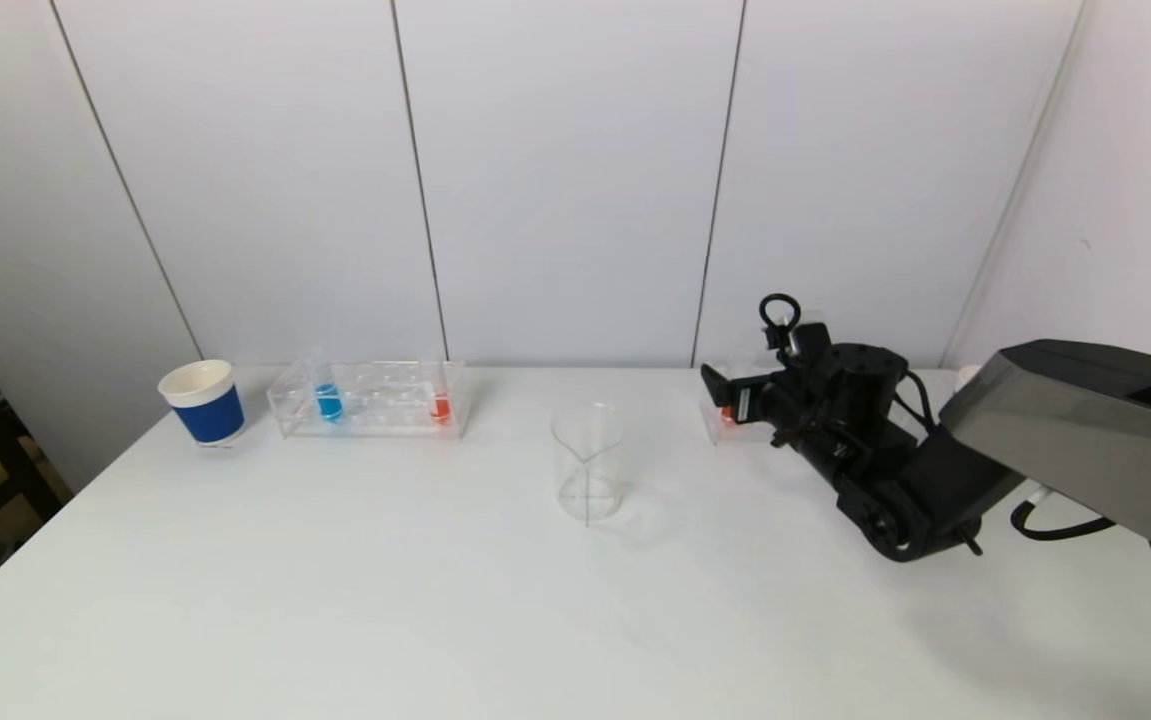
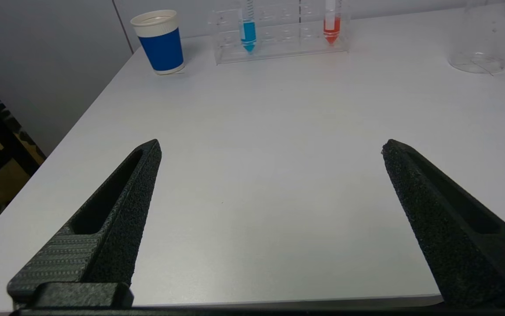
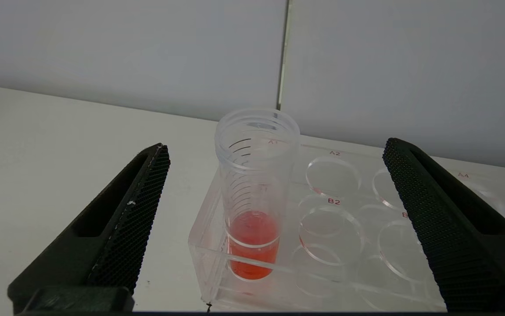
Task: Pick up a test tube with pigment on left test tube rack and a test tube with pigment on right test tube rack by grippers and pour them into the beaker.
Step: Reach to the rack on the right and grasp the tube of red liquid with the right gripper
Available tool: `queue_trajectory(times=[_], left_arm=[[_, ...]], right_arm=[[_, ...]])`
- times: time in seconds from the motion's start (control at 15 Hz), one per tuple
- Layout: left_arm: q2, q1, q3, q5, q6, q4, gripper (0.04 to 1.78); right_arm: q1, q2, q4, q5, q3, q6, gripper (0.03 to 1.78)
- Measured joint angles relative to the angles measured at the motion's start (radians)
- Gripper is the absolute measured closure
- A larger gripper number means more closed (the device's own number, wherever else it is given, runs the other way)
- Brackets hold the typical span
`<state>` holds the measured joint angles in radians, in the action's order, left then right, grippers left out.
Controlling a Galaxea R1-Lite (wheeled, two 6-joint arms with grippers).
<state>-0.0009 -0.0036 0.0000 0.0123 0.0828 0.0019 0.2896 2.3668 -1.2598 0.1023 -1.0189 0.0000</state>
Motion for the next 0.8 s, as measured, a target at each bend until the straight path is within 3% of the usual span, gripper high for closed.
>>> queue_trajectory(times=[0.6, 0.8], left_arm=[[0.000, 0.000, 0.000, 0.000, 0.000, 0.000, 0.06], [0.000, 0.000, 0.000, 0.000, 0.000, 0.000, 0.06]], right_arm=[[-0.001, 0.007, 0.000, 0.000, -0.003, 0.001, 0.04], [-0.001, 0.010, -0.001, 0.019, -0.008, 0.000, 0.04]])
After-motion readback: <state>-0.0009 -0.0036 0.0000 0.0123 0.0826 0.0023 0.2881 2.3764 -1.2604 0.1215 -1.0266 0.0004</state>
